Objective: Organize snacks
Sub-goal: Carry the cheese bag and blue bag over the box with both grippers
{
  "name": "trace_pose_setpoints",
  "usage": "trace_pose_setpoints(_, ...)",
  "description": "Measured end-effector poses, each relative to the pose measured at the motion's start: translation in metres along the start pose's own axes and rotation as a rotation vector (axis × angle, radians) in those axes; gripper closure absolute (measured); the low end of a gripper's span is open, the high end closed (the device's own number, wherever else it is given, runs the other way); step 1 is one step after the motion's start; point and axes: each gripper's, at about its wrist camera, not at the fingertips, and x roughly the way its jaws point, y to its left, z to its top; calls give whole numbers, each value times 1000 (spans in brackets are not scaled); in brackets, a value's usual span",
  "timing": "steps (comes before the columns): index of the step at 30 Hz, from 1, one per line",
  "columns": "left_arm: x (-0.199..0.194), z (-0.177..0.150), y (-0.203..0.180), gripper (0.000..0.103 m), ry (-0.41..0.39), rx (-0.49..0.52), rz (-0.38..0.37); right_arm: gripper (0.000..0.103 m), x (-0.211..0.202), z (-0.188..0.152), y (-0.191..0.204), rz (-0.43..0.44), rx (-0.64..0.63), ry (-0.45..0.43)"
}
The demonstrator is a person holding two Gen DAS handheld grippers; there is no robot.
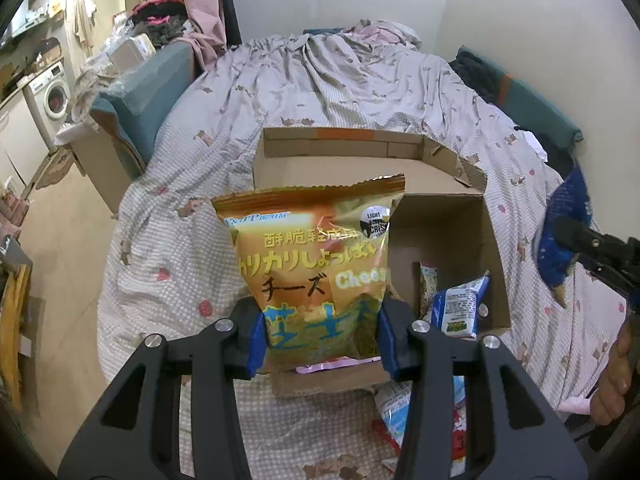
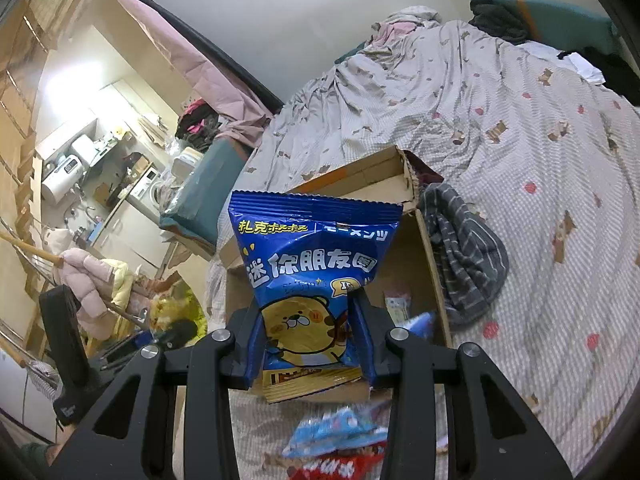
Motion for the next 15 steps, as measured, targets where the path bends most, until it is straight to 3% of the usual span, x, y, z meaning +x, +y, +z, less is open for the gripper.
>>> trace_pose_setpoints(9, 45, -16, 2, 62, 49, 17, 14, 63, 53, -16, -10, 15, 21, 86)
trace_pose_setpoints(15, 53, -23, -4, 62, 63, 29, 13, 63, 84, -31, -16, 34, 53, 160)
